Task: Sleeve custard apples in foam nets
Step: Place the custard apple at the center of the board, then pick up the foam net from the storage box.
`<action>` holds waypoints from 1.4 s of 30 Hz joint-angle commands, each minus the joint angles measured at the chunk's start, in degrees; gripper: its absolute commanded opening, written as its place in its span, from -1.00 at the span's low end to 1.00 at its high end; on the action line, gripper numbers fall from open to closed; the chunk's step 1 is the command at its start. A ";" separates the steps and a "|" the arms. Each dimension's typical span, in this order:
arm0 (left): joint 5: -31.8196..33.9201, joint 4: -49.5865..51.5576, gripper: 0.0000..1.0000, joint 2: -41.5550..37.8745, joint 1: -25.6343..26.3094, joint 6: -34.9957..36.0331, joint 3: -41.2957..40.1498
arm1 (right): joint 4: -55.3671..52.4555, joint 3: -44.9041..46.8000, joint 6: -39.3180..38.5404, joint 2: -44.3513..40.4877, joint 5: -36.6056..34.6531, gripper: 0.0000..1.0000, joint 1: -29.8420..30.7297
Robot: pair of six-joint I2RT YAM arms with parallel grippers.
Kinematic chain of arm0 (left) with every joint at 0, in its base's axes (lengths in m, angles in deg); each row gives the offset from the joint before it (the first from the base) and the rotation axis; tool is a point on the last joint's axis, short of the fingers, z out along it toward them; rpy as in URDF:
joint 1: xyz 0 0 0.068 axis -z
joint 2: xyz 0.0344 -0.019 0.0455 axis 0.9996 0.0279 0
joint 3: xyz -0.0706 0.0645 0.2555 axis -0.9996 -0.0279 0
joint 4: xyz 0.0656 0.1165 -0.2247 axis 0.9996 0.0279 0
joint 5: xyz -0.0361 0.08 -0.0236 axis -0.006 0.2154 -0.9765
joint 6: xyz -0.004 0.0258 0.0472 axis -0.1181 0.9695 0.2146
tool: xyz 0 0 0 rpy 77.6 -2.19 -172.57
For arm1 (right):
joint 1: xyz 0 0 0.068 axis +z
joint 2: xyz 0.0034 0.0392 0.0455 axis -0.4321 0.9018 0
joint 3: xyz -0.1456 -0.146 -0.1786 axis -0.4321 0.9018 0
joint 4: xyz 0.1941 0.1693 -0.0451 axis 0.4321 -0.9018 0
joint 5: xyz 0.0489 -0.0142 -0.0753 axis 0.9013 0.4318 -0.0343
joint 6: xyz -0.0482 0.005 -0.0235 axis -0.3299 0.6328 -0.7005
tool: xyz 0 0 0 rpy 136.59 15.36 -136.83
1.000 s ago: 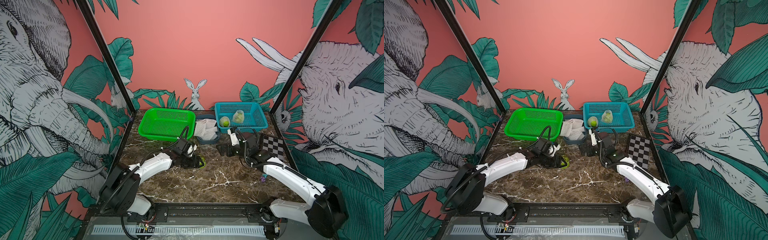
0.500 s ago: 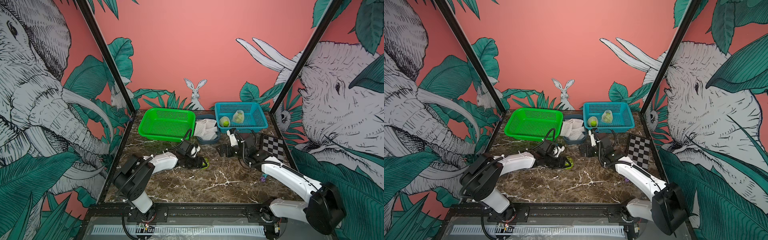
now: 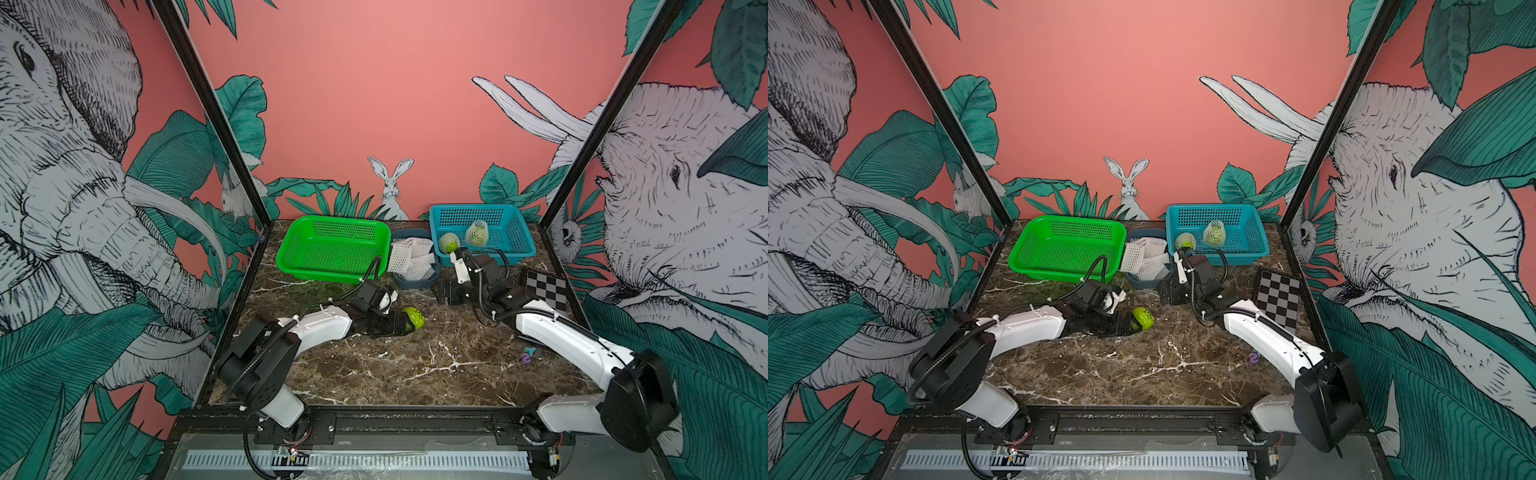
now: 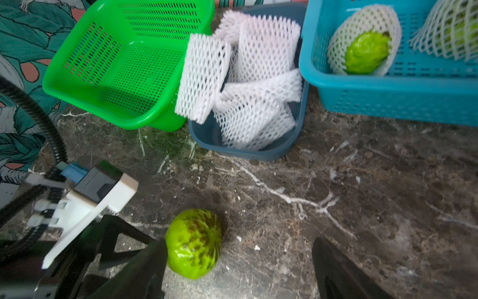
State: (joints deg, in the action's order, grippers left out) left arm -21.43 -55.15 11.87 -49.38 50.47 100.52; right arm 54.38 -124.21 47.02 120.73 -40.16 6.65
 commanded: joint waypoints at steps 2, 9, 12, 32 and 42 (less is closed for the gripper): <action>4.63 5.81 0.79 -6.89 0.17 1.34 -0.28 | -2.54 -7.43 -1.93 5.45 1.00 0.44 0.09; 13.95 10.77 0.75 -17.70 -0.79 -0.62 -2.61 | -4.96 -21.78 -3.67 19.67 2.82 0.18 -0.52; 15.56 11.11 0.74 -20.46 -1.55 -1.73 -3.96 | -7.85 -27.73 -3.79 25.01 3.75 0.12 -1.03; 14.44 9.85 0.70 -21.53 -6.33 -4.36 -7.00 | -16.08 -40.74 -12.20 41.93 3.05 0.02 -4.17; 13.73 8.03 0.69 -20.64 -6.43 -5.40 -7.69 | -16.33 -39.44 -12.94 38.50 3.48 -0.87 -4.20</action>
State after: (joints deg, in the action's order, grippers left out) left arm -7.60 -45.78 -8.92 -55.50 46.12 93.65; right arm 38.47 -163.79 34.92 162.78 -37.05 2.21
